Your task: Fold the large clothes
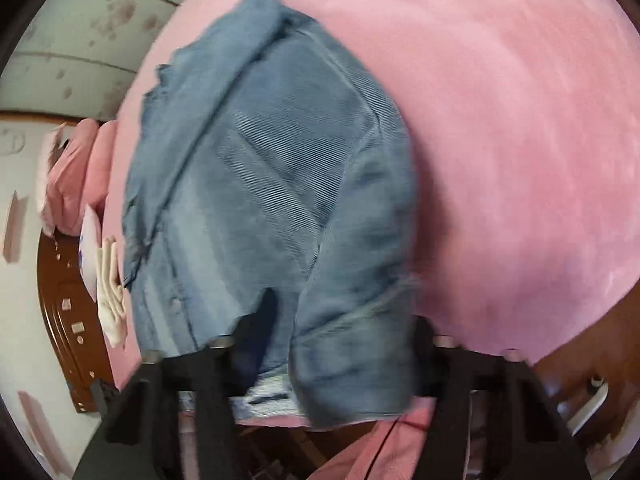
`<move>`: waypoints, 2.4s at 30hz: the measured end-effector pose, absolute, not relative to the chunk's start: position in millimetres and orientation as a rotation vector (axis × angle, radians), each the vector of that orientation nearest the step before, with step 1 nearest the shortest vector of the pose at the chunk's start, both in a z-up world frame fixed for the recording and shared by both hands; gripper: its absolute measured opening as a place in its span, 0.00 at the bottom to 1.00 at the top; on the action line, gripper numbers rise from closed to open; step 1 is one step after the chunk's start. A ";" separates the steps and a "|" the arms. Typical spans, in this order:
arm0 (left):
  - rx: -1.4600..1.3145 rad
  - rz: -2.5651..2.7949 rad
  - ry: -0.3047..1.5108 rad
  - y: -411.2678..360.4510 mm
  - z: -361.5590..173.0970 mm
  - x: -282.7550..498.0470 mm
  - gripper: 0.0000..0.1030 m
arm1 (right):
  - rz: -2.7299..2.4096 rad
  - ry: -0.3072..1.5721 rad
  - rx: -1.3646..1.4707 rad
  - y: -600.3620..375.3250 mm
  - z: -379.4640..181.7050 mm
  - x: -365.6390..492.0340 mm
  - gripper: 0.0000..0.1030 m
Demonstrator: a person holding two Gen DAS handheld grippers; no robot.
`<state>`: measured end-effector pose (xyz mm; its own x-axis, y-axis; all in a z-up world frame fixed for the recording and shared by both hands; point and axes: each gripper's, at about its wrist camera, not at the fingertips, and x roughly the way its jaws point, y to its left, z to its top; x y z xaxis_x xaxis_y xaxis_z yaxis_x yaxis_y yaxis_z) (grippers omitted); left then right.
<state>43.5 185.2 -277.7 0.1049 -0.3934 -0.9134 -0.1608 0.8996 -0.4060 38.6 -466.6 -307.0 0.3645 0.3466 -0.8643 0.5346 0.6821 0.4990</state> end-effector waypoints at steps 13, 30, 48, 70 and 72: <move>-0.842 -0.192 1.121 155.4 -181.6 98.7 0.09 | 0.005 0.905 1.104 -436.2 -225.1 98.9 0.31; -0.933 -0.169 0.846 198.1 -78.7 255.1 0.09 | -0.020 0.604 1.295 -512.0 -157.0 225.1 0.30; -0.678 0.104 1.053 142.8 -145.5 390.8 0.33 | -0.098 0.919 1.219 -562.3 -220.4 412.4 0.57; -0.431 0.038 1.330 14.3 -211.7 287.6 0.49 | 0.031 1.206 0.305 -522.7 -284.9 495.2 0.53; -0.461 0.065 1.362 15.5 -222.6 279.1 0.49 | 0.067 1.221 0.301 -521.4 -296.4 501.5 0.31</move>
